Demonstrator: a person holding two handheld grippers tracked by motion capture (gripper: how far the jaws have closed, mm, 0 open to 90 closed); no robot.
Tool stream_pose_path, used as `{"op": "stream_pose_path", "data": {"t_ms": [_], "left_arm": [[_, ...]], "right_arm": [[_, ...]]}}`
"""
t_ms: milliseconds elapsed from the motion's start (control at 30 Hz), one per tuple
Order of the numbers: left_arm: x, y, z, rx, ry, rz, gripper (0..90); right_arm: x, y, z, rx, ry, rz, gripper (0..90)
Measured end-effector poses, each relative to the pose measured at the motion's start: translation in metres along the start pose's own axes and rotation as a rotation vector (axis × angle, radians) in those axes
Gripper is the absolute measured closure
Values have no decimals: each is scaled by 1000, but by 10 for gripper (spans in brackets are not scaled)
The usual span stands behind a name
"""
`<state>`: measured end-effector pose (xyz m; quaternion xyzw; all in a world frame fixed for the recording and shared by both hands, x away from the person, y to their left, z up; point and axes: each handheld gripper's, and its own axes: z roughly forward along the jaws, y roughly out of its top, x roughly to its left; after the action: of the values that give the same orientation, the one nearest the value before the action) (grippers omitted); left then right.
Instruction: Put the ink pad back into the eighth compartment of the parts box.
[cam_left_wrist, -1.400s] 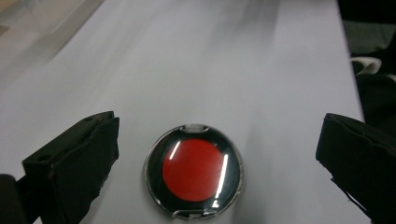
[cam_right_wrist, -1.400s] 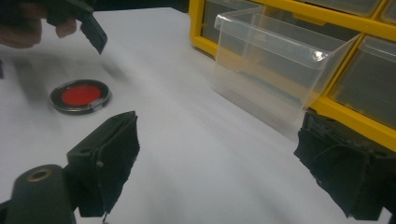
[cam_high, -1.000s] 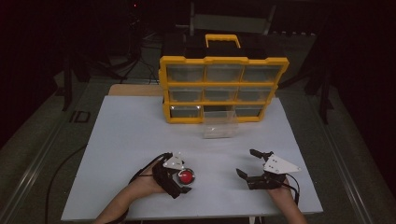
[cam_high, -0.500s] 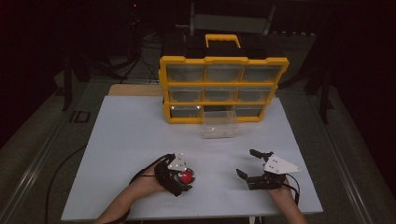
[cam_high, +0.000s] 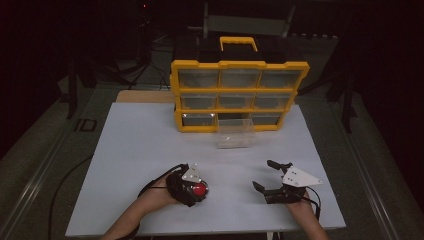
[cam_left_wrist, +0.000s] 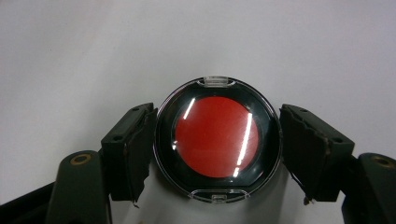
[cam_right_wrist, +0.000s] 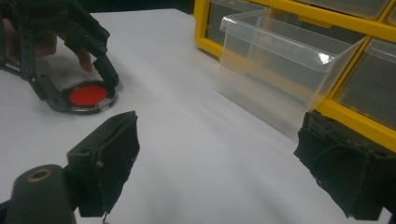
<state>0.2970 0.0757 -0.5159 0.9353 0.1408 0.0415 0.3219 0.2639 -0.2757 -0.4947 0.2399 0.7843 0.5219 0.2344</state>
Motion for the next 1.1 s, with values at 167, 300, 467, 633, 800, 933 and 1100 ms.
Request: {"op": "stream_pose_path", "data": {"t_ms": [167, 300, 467, 633, 800, 933, 1100], "left_arm": [[0, 2, 0, 14, 2, -5, 298], [0, 3, 0, 20, 2, -11, 298], [-1, 6, 0, 38, 6, -8, 300], [-1, 6, 0, 39, 8, -10, 300], [1, 8, -5, 51, 3, -3, 300], [2, 9, -11, 49, -11, -5, 300], [4, 16, -23, 49, -17, 14, 300]], "right_arm": [[0, -1, 1, 5, 3, 3, 126], [0, -1, 2, 8, 2, 0, 126], [0, -1, 1, 7, 0, 1, 126], [0, -1, 1, 5, 2, 3, 126], [-1, 0, 0, 1, -1, 4, 126], [-1, -1, 0, -2, -3, 9, 126], [-1, 0, 0, -1, -6, 4, 126]]}}
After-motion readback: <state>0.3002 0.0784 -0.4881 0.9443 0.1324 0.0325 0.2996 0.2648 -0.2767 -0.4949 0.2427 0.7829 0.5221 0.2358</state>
